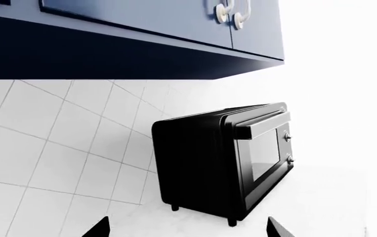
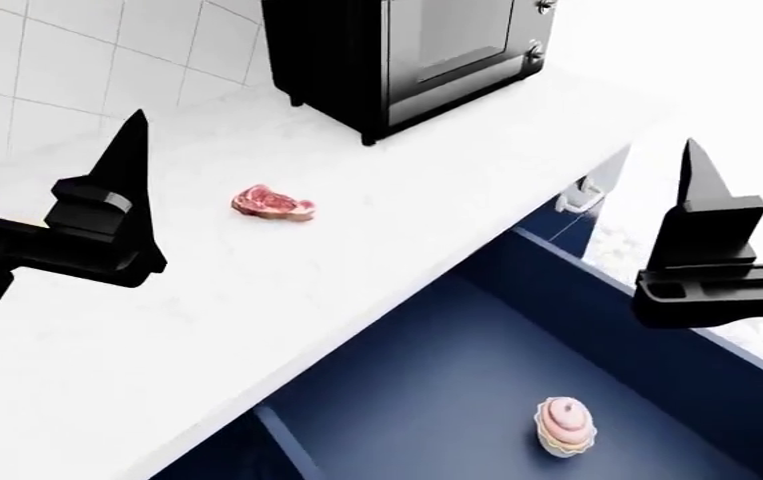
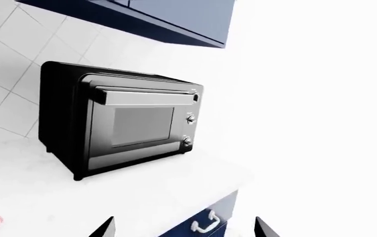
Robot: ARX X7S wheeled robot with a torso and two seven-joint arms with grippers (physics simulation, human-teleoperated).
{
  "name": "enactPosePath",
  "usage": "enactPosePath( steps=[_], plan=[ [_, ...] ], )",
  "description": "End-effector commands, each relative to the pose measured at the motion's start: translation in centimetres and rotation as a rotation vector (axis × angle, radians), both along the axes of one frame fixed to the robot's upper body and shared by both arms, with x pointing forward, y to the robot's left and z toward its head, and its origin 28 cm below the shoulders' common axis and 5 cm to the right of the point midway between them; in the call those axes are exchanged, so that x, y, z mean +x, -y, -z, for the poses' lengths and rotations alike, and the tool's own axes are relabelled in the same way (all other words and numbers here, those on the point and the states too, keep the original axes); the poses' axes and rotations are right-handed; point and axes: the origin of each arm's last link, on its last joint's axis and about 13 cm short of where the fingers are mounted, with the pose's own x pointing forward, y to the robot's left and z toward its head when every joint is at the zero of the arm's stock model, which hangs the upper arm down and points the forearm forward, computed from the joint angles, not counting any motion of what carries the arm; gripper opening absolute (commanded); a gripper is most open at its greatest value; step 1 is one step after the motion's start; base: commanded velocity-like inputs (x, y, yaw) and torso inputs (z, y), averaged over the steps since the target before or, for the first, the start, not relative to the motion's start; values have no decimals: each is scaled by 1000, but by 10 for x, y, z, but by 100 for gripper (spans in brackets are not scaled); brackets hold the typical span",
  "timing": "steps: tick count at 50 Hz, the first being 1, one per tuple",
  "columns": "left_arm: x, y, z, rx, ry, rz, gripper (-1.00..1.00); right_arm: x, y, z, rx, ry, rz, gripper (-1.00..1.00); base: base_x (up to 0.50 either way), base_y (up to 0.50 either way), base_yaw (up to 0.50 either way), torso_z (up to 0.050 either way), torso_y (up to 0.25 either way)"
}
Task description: Close the right drawer.
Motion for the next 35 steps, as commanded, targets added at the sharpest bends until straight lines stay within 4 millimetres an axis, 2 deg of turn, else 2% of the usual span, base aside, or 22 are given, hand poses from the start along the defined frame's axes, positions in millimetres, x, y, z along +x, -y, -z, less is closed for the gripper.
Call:
enactPosePath(
  steps=[1,14,35],
  plan=[
    [0,0,0,1,0,-1,100,0,1,0,8,2,5,100,-176,161,-500,0,0],
    [2,-1,1,0,-2,-5,100,0,1,0,18,18,7,100,-165,164,-497,0,0],
    [2,0,1,1,-1,-4,100,0,5,3,27,16,52,100,0,0,-3,0,0]
  ],
)
